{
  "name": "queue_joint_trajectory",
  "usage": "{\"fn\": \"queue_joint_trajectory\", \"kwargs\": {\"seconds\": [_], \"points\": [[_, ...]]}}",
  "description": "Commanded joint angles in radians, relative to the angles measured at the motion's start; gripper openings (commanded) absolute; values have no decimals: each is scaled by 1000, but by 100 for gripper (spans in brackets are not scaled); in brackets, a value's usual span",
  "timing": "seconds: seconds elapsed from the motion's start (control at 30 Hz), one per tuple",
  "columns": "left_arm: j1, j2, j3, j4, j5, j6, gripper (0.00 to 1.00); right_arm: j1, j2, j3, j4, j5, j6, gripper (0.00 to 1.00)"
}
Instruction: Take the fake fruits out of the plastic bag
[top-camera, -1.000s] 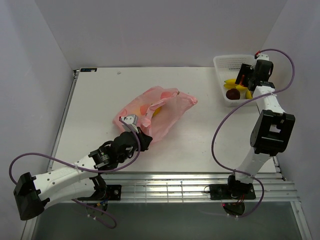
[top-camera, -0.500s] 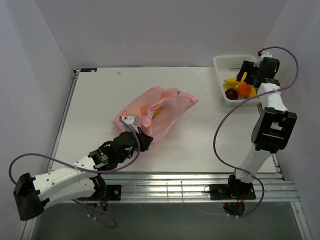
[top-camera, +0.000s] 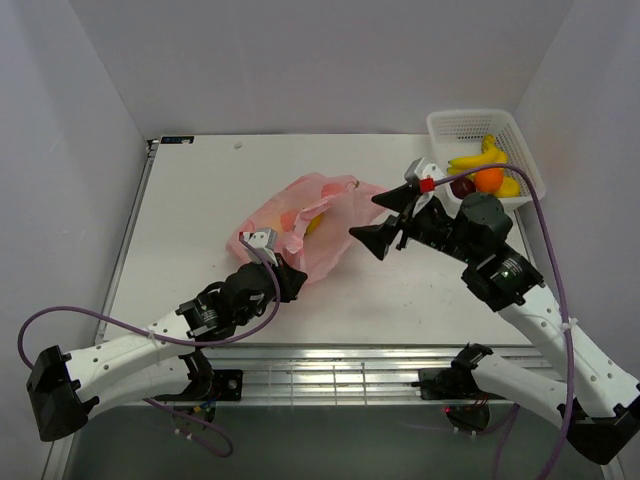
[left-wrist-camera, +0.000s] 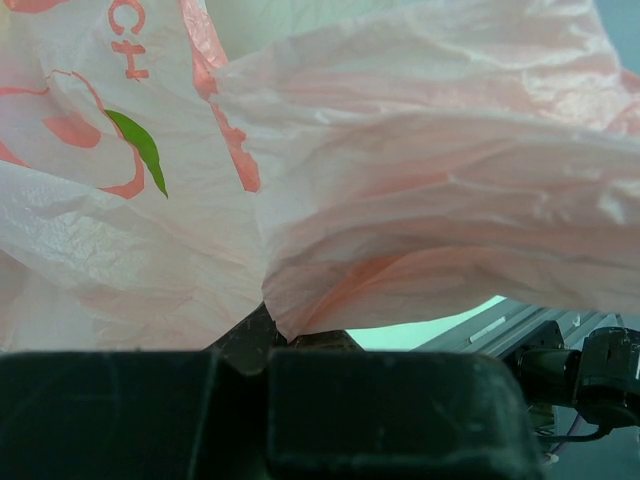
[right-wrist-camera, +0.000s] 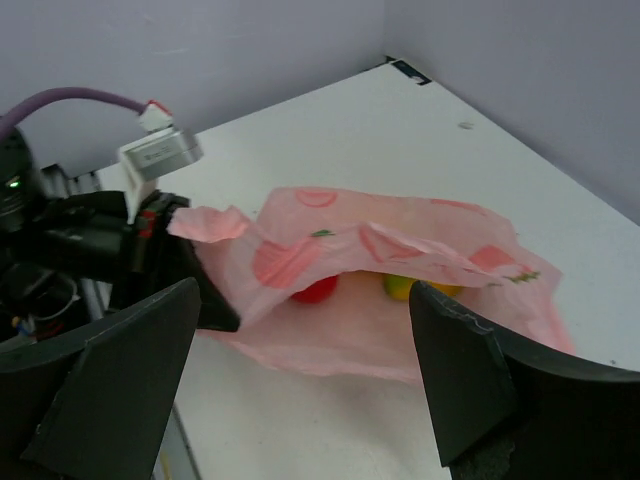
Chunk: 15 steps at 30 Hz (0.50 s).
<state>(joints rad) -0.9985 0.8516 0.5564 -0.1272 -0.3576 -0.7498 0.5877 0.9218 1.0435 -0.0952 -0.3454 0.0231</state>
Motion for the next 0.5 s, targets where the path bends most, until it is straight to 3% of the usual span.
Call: {"fn": "queue_joint_trajectory", "kwargs": {"seconds": [0.0, 0.1, 0.47], "points": [[-6, -23, 4, 15, 5, 1, 0, 141, 35, -33, -35, 97, 15, 90], [-6, -42, -12, 17, 5, -20, 0, 240, 197, -13, -83, 189, 2, 90], [-6, -40, -12, 18, 17, -19, 0, 258, 578, 73, 80, 321, -14, 90]]}}
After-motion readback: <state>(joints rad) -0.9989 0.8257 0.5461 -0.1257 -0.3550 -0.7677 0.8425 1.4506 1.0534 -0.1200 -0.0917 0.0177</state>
